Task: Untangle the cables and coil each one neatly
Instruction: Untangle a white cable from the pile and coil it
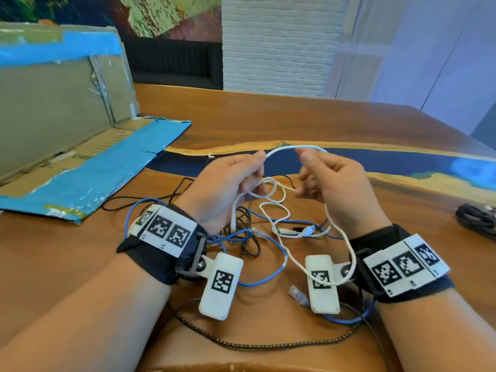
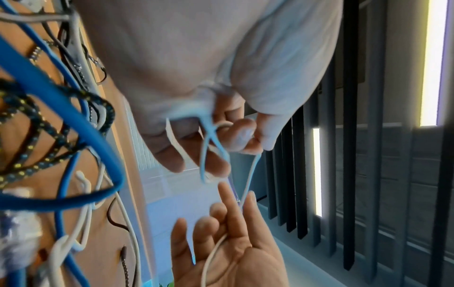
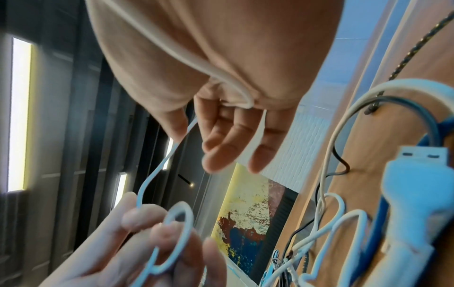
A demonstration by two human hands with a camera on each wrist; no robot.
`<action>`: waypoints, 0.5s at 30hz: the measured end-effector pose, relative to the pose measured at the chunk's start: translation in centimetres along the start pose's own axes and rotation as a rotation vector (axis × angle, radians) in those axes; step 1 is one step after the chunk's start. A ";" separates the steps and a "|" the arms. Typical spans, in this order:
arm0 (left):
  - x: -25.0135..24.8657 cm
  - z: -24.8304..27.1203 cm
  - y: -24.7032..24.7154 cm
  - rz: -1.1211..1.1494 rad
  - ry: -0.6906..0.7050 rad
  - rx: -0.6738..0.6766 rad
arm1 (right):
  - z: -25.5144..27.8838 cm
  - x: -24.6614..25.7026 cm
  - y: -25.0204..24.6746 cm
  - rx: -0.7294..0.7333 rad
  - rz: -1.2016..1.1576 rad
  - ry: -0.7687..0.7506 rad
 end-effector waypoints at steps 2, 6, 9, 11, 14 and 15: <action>0.0 0.0 -0.3 -0.027 -0.017 0.013 | -0.7 -0.2 -1.6 -0.109 -0.092 0.052; -0.3 -0.2 -1.6 -0.073 -0.004 -0.085 | -1.2 -1.0 -3.0 -0.101 -0.054 0.110; -0.1 -0.6 -3.0 -0.153 -0.006 -0.208 | -1.4 -1.4 -2.8 -0.096 0.073 0.101; -0.1 -0.6 -4.3 -0.176 -0.009 -0.316 | -1.5 -1.2 -3.2 -0.129 0.104 0.099; -0.1 -0.7 -6.1 -0.129 0.000 -0.453 | -1.4 -1.0 -4.1 -0.145 0.121 0.123; -0.1 -0.8 -6.5 -0.097 0.006 -0.477 | -1.3 -0.9 -4.0 -0.112 0.153 0.129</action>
Point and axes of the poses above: each hand's wrist, its own z-axis away from the middle knuckle, its own y-axis out of the palm, x = y × z, the point moved 7 cm from there along -z, towards the middle knuckle, and after that the axes turned 1 degree about x, right-handed, at the moved point
